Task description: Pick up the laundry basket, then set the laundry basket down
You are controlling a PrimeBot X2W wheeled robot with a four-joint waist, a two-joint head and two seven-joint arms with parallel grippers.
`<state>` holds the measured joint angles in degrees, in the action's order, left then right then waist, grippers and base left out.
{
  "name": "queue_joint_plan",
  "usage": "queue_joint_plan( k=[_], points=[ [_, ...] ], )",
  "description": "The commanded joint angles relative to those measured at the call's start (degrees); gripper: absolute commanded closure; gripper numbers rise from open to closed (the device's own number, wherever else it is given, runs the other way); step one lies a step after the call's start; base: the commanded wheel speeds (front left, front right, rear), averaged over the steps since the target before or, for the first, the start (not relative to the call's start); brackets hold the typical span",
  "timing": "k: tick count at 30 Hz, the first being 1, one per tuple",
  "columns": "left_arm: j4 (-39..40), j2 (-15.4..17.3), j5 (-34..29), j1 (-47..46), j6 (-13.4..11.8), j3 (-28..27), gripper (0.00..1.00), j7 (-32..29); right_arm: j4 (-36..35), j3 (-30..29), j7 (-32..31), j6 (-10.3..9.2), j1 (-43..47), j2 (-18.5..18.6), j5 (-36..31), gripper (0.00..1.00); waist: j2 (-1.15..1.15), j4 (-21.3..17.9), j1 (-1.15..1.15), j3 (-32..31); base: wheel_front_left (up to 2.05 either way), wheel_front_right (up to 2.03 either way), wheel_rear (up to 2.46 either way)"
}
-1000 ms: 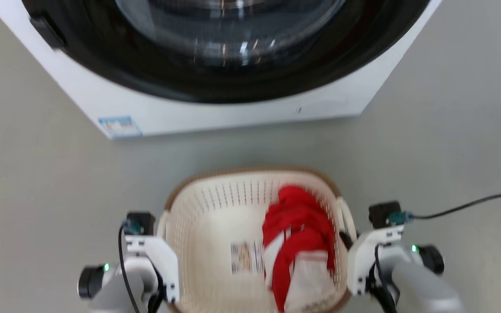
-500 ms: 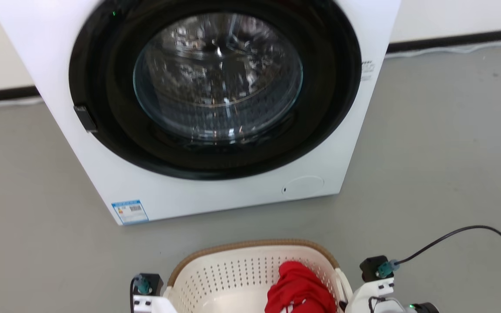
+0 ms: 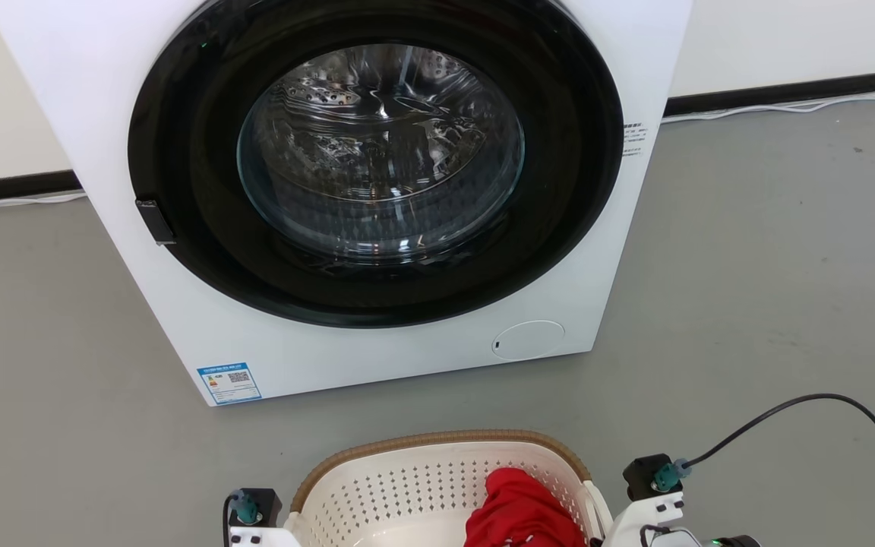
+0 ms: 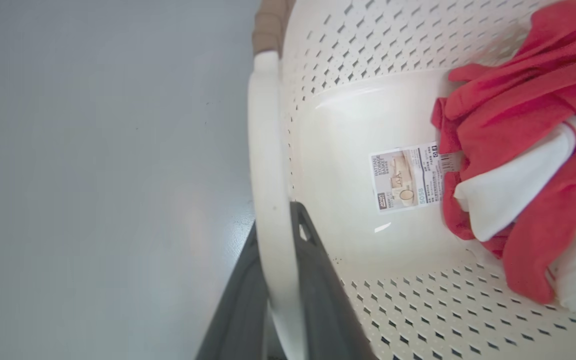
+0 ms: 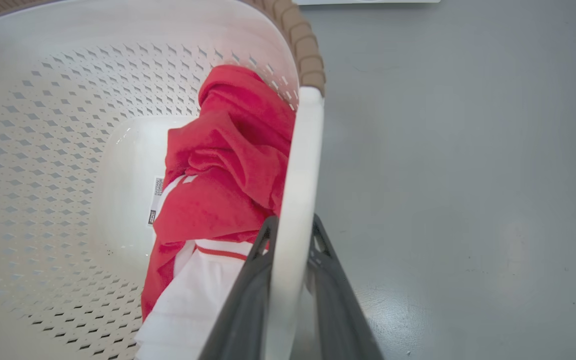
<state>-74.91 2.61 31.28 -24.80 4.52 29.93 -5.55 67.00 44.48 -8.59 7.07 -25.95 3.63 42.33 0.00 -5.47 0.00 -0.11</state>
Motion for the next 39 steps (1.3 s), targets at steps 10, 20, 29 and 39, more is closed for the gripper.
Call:
queue_joint_plan(
  k=[10, 20, 29, 39],
  points=[
    [0.96, 0.43, 0.45, -1.92, 0.29, -0.38, 1.00, 0.64, -1.28, 3.12, 0.26, 0.42, -1.92, -0.75, 2.68, 1.00, 0.00, -0.15, 0.00, 0.12, 0.00, 0.00, 0.00],
    [0.96, 0.55, 0.94, -1.89, 0.27, 0.05, 1.00, 0.90, -0.75, 4.79, 0.58, 0.42, -2.68, -0.75, 4.69, 1.00, 0.00, -0.68, 0.00, 0.07, 0.00, 0.00, 0.00],
    [0.96, 0.59, 1.33, -2.05, 0.20, 0.49, 1.00, 0.84, 0.06, 5.99, 1.12, 0.42, -3.51, -0.75, 6.12, 1.00, 0.00, -1.07, 0.00, 0.12, 0.00, 0.00, 0.00],
    [0.96, 0.68, 1.63, -2.27, 0.07, 1.00, 1.00, 0.81, 0.60, 7.06, 1.61, 0.42, -4.07, -0.75, 7.52, 1.00, 0.00, -1.33, 0.00, 0.16, 0.00, 0.00, 0.00]
  ],
)
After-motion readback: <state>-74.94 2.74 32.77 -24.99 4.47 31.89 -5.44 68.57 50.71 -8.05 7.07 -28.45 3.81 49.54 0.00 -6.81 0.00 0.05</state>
